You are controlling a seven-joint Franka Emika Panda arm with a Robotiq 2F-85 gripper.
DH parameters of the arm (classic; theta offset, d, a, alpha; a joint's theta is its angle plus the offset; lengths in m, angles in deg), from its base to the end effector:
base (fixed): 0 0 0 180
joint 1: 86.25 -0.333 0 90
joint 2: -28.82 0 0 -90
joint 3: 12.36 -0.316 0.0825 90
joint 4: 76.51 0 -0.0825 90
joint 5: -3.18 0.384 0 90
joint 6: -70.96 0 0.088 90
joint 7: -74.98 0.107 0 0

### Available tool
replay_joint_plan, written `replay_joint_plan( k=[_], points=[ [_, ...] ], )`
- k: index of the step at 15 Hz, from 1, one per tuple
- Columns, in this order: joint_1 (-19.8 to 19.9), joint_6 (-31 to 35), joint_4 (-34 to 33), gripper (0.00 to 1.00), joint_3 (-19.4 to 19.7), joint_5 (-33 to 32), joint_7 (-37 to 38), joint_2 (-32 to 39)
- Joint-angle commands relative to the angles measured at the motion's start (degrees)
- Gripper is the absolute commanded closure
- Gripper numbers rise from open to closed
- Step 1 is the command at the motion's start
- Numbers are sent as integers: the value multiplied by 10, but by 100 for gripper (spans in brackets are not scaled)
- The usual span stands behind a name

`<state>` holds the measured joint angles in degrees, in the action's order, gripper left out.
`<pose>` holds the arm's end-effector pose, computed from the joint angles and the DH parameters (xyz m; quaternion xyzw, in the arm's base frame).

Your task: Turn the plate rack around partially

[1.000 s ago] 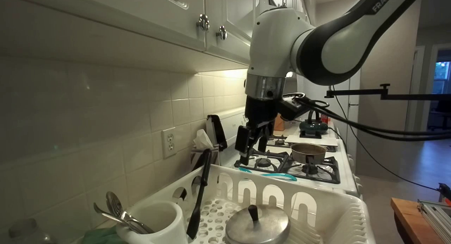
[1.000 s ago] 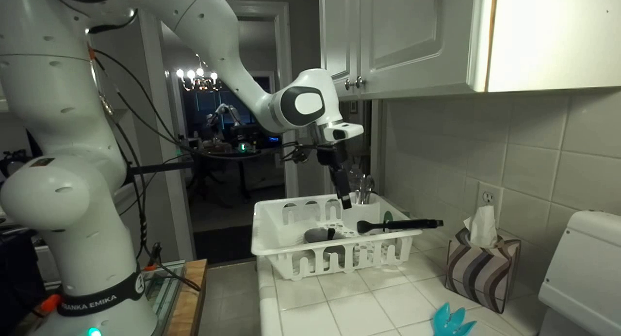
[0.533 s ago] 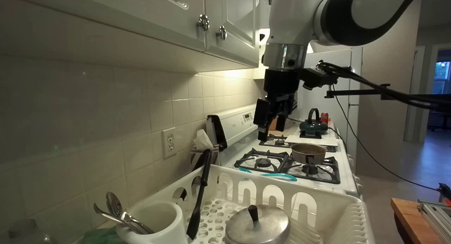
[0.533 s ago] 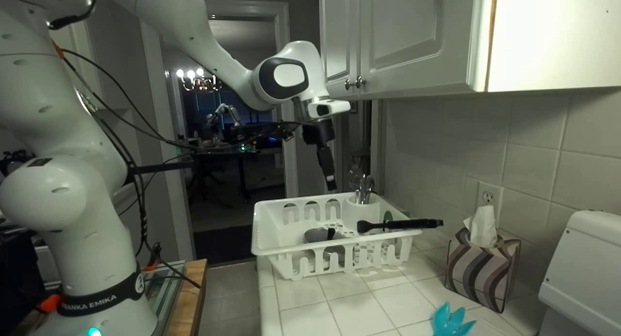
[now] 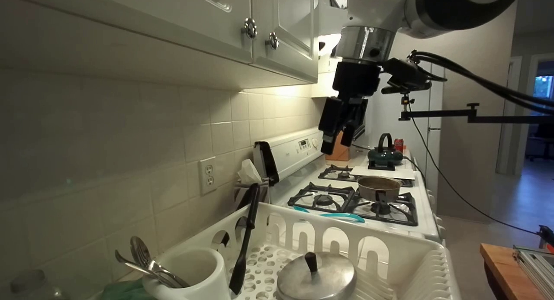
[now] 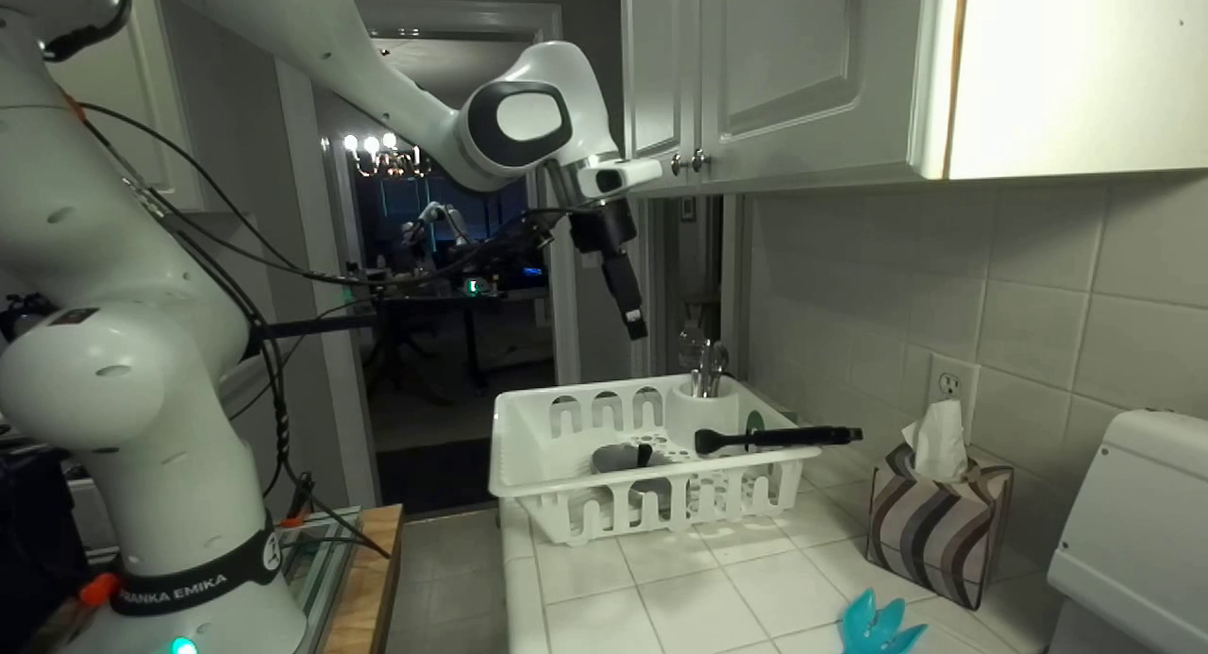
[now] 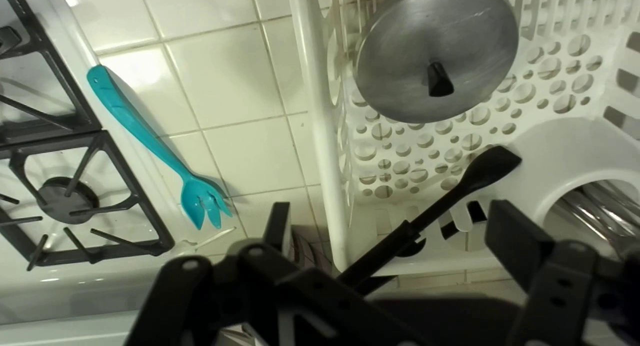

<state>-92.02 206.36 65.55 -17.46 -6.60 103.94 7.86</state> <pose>0.4396 0.0833 0.4475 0.9835 -0.1040 0.1432 0.0364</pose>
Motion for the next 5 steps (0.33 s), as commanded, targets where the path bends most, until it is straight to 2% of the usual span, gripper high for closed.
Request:
replay_joint_plan(
  k=[1, 4, 5],
  points=[
    [3, 42, 33, 0, -2, 49, -67, -35],
    [0, 62, 41, 0, 1, 68, -115, -40],
    [17, 45, 19, 0, -16, 52, -84, -17]
  ],
)
